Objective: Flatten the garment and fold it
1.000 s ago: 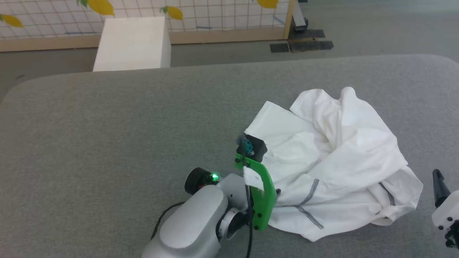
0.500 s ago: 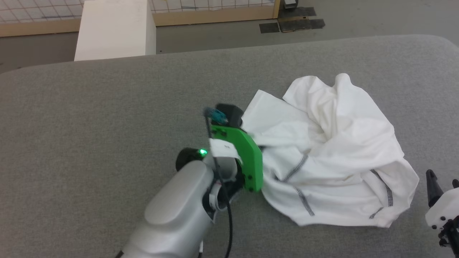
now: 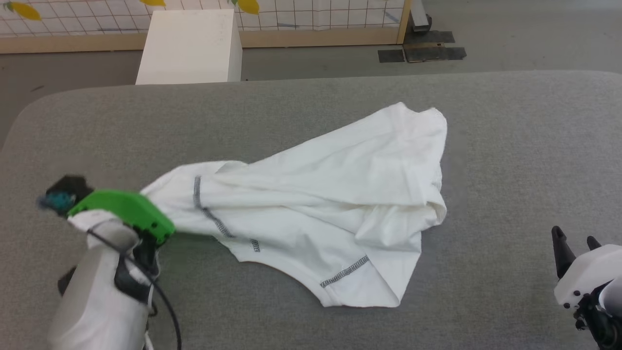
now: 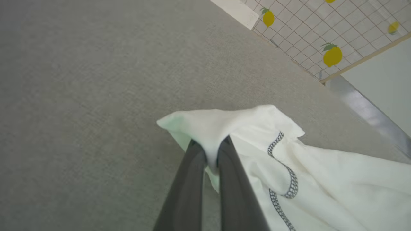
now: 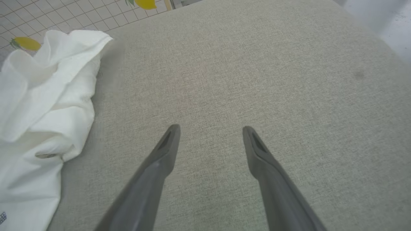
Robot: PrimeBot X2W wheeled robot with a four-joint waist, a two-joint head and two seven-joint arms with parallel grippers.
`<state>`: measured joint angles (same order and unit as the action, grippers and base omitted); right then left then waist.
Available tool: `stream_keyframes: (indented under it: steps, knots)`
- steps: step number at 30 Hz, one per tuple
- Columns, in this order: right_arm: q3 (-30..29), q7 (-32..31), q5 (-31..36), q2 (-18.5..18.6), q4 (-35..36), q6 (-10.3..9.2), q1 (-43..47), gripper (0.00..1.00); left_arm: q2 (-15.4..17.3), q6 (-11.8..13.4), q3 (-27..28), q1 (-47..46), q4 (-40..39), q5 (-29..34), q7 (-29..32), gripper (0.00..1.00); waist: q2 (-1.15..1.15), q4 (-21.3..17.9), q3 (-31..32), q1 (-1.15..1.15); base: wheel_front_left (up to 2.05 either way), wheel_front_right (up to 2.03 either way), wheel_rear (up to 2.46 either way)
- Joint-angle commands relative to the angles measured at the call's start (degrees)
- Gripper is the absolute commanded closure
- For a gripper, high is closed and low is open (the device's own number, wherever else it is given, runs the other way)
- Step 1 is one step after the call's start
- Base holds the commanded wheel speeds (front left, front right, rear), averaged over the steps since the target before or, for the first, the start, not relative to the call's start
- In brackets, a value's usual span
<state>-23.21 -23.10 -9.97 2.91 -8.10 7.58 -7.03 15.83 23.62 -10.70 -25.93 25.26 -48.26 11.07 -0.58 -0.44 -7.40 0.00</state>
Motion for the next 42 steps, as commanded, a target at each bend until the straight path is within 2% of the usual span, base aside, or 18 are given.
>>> stream_keyframes:
  steps: [1, 4, 5, 6, 7, 8, 10, 12, 14, 16, 22, 29, 35, 40, 41, 42]
  knots:
    - [0.4, 0.3, 0.2, 0.0, -0.1, -0.09, -0.1, 0.00, 0.2, 0.7, 1.2, 2.9, -0.1, -1.1, -0.5, 1.00, 0.56, 0.2, 0.1, 0.00, 0.00, 0.00, 0.00]
    - [0.9, 0.4, 0.0, 0.0, -0.4, -0.09, 0.4, 0.00, -0.6, 0.8, 2.7, 7.6, -0.4, -3.3, -0.4, 1.00, 0.56, 0.8, 0.3, 0.00, 0.00, 0.00, 0.00]
    - [1.1, 0.4, 0.0, 0.0, -0.5, -0.09, 0.5, 0.00, -1.1, 0.3, 3.2, 8.3, -0.8, -4.1, -0.6, 0.95, 0.56, 1.0, 0.5, 0.00, 0.00, 0.00, 0.00]
    - [1.3, 0.4, -0.1, 0.0, -0.7, -0.09, 0.7, 0.00, -1.4, -0.5, 3.5, 8.9, -1.5, -4.4, -1.4, 0.00, 0.56, 1.2, 0.7, 0.00, 0.00, 0.00, 0.00]
    - [1.6, 0.4, -0.1, 0.0, -0.8, -0.09, 0.7, 0.00, -1.6, -1.3, 3.7, 9.1, -2.3, -4.6, -2.3, 0.00, 0.56, 1.3, 1.0, 0.00, 0.00, 0.00, 0.00]
    - [2.2, 0.5, -0.3, 0.0, -0.8, -0.09, 0.9, 0.00, -1.3, -4.0, 4.5, 9.4, -4.8, -4.5, -5.7, 0.00, 0.56, 1.5, 1.6, 0.00, 0.00, 0.00, 0.00]
    - [2.9, 0.6, -0.6, 0.0, -0.7, -0.09, 1.1, 0.00, 0.3, -7.3, 4.4, 10.1, -7.6, -2.5, -10.3, 0.00, 0.56, 1.7, 2.3, 0.00, 0.00, 0.00, 0.00]
    - [3.7, 0.7, -0.7, 0.0, -0.2, -0.09, 1.5, 0.00, 2.2, -9.5, 3.6, 11.5, -10.5, 1.0, -15.5, 0.00, 0.56, 2.0, 2.8, 0.00, 0.00, 0.00, 0.00]
    - [4.6, 0.7, -0.6, 0.0, 0.5, -0.09, 2.1, 0.00, 3.6, -10.0, 3.1, 13.6, -13.1, 5.2, -21.4, 0.00, 0.56, 2.4, 3.3, 0.00, 0.00, 0.00, 0.00]
    - [5.7, 0.6, -0.6, 0.0, 1.3, -0.09, 2.7, 0.00, 4.4, -10.0, 2.4, 16.0, -15.5, 9.3, -24.5, 0.00, 0.56, 3.0, 3.6, 0.00, 0.00, 0.00, 0.00]
    - [13.5, -1.3, -0.4, 0.0, 3.6, -0.09, 3.1, 0.00, 2.2, -9.2, 2.7, 21.9, -21.2, 18.2, -26.0, 0.00, 0.56, 4.3, 3.1, 0.00, 0.00, 0.00, 0.00]
    - [26.9, -9.4, 4.2, 0.4, -0.4, -0.09, -1.9, 0.00, -2.5, -11.1, 4.3, 23.3, -23.0, 23.0, -26.1, 0.00, 0.56, 6.2, 0.7, 0.00, 0.00, 0.00, 0.00]
    - [29.9, -12.9, 9.0, 1.1, -7.3, -0.09, -7.1, 0.00, -5.4, -13.6, 5.5, 21.2, -22.9, 25.0, -26.1, 0.00, 0.56, 8.2, -1.5, 0.00, 0.00, 0.00, 0.00]
    - [32.2, -16.5, 9.9, 2.2, -13.5, -0.09, -9.4, 0.00, -7.1, -15.6, 6.2, 20.0, -22.0, 26.5, -26.1, 0.00, 0.56, 9.6, -2.9, 0.00, 0.00, 0.00, 0.00]
    - [32.5, -17.0, 9.5, 2.4, -14.1, -0.09, -9.7, 0.15, -7.3, -15.9, 6.4, 19.8, -21.8, 26.7, -26.1, 0.00, 0.56, 9.7, -3.0, 0.00, 0.00, 0.00, 0.00]
    - [32.9, -17.4, 8.8, 2.7, -14.6, -0.09, -10.0, 0.87, -7.7, -16.3, 6.5, 19.7, -21.4, 26.9, -26.1, 0.00, 0.56, 9.8, -3.1, 0.00, 0.00, 0.00, 0.00]
